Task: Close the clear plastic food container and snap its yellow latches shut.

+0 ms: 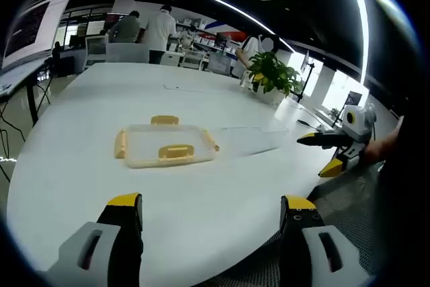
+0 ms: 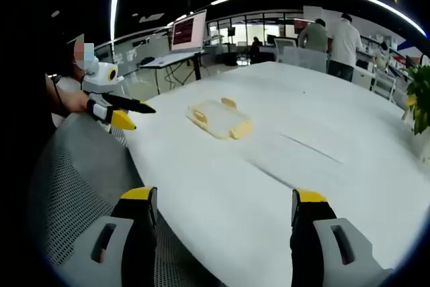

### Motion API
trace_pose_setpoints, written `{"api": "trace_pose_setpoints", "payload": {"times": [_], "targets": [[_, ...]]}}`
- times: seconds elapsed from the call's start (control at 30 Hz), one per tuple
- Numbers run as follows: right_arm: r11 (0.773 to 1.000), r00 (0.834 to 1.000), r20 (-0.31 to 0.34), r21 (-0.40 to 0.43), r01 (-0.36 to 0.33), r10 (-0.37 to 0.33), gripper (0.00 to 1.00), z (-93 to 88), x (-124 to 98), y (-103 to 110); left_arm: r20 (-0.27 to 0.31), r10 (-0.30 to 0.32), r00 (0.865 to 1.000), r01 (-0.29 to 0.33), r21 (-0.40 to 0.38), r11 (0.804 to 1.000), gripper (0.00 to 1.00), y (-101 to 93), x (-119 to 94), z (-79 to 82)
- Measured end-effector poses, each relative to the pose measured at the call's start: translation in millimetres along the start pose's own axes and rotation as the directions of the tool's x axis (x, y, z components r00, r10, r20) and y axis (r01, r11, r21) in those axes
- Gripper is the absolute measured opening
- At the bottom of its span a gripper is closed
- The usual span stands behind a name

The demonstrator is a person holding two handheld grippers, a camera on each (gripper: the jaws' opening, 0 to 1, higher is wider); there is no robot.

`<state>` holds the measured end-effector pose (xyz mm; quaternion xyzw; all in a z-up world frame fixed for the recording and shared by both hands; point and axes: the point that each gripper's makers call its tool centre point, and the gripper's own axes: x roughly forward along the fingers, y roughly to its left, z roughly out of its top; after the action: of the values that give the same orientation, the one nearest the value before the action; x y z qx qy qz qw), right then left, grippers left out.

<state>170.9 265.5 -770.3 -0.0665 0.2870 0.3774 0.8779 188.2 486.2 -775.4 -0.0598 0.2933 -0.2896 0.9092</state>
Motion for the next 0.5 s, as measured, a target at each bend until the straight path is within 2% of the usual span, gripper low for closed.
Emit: {"api": "trace_pose_setpoints", "payload": {"times": [0.17, 0.3, 0.4, 0.5], "targets": [[1.000, 1.000, -0.005, 0.012, -0.005, 0.005, 0.81, -1.1, -0.2, -1.2, 0.005, 0.006, 1.000, -0.006, 0.005, 1.000, 0.82, -0.1, 0.2, 2.1], [0.999, 0.999, -0.020, -0.002, -0.037, 0.037, 0.79, -4.1, 1.1, 5.1, -0.003, 0.025, 1.000, -0.025, -0.047, 0.999, 0.81, 5.1, -0.4, -0.3], [0.999, 0.999, -0.018, 0.023, -0.037, 0.037, 0.83, -2.8, 1.8, 2.2, 0.000, 0.020, 1.000, -0.020, -0.037, 0.999, 0.80, 3.4, 0.2, 0.5], [0.999, 0.999, -0.022, 0.023, -0.044, 0.044, 0.87, 0.5, -1.2, 2.1, -0.022, 0.002, 1.000, -0.001, 0.021, 1.000, 0.80, -2.7, 2.5, -0.8]]}}
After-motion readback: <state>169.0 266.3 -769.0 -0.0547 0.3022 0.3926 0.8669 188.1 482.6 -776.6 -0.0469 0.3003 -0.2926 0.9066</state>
